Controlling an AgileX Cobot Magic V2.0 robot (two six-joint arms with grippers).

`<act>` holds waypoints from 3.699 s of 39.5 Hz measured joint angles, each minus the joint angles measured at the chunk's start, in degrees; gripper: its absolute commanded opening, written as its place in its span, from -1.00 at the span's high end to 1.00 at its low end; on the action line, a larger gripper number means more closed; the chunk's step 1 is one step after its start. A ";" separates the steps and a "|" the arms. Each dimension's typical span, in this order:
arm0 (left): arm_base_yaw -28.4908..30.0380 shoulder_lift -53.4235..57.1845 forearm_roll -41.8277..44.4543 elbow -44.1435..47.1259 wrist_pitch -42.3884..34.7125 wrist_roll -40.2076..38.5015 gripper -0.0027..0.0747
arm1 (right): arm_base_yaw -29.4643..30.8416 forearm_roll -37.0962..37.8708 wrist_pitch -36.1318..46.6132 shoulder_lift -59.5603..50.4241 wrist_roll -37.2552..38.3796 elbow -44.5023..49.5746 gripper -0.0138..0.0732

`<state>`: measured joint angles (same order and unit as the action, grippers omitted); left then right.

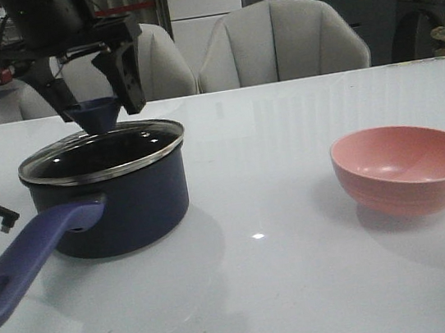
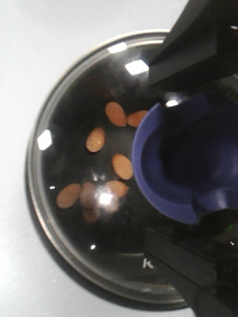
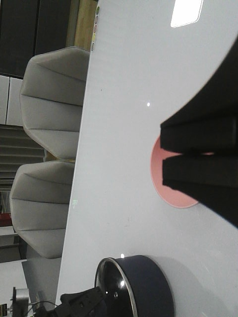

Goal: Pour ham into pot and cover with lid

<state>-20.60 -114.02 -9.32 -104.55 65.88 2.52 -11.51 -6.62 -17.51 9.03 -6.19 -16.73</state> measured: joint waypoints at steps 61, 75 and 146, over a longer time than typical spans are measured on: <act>0.00 91.08 0.95 74.72 -43.07 5.63 -0.56 | 0.00 0.00 0.00 0.00 0.00 0.00 0.33; 0.00 108.81 0.27 84.08 -41.98 5.63 -0.55 | 0.00 0.00 0.00 0.00 0.00 0.00 0.33; 17.79 114.37 7.39 104.89 -57.14 -3.14 0.64 | 0.00 0.00 0.00 0.00 0.00 0.00 0.33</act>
<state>-2.81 0.35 -1.93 0.34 8.74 -0.62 -11.51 -6.62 -17.51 9.03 -6.19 -16.73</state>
